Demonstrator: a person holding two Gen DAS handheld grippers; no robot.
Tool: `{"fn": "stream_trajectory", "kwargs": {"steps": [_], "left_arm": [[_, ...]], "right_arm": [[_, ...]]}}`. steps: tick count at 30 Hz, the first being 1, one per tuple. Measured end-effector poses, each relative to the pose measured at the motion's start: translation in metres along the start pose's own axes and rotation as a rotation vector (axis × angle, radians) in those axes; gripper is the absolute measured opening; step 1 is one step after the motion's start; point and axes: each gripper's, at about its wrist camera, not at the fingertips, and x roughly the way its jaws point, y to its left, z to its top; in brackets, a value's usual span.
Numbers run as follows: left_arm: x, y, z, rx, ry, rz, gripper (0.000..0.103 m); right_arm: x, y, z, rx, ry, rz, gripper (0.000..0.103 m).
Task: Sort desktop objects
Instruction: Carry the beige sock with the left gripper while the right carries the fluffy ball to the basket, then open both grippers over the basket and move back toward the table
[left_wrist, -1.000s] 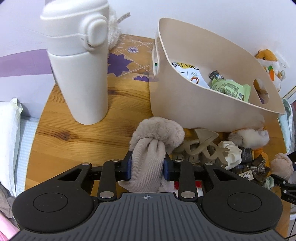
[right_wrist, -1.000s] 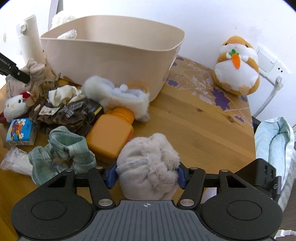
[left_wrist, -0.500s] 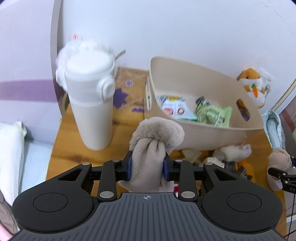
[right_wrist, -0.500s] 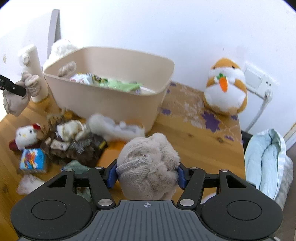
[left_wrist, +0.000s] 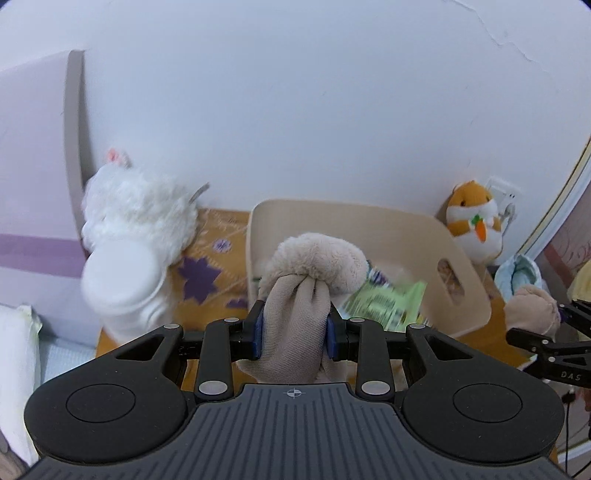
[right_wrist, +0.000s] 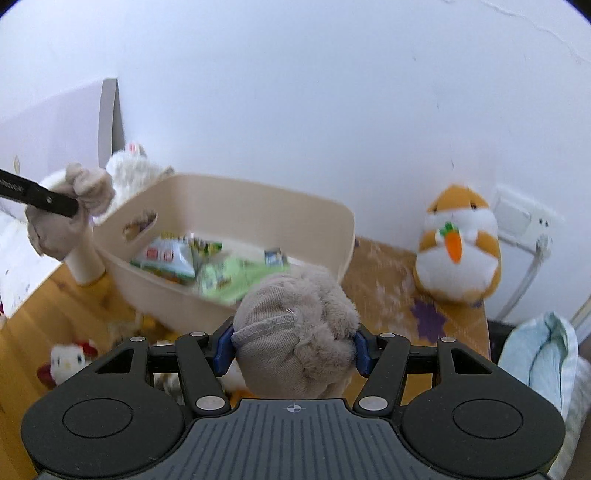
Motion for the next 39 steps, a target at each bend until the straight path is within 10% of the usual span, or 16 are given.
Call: {"fn": "stream_trajectory", "kwargs": {"steps": [13,26,28,33,39], "left_arm": [[0.047,-0.05,0.029,0.041,0.014,0.045,0.031],[0.101,-0.069,0.01,0.096,0.127,0.114,0.032],[0.106,-0.072,0.009,0.098,0.142,0.119,0.034],[0.093,-0.074,0.007,0.061,0.068,0.101,0.077],[0.082,-0.067,0.009,-0.001,0.059,0.111,0.08]], "right_arm": [[0.034,-0.001,0.065,0.004,-0.073,0.026,0.058],[0.093,0.009,0.059,0.021,0.049,0.03,0.059],[0.099,0.011,0.055,0.014,0.074,0.037,0.071],[0.093,0.014,0.047,-0.009,0.033,0.041,0.097],[0.08,0.018,0.046,-0.021,0.009,0.03,0.103]]}}
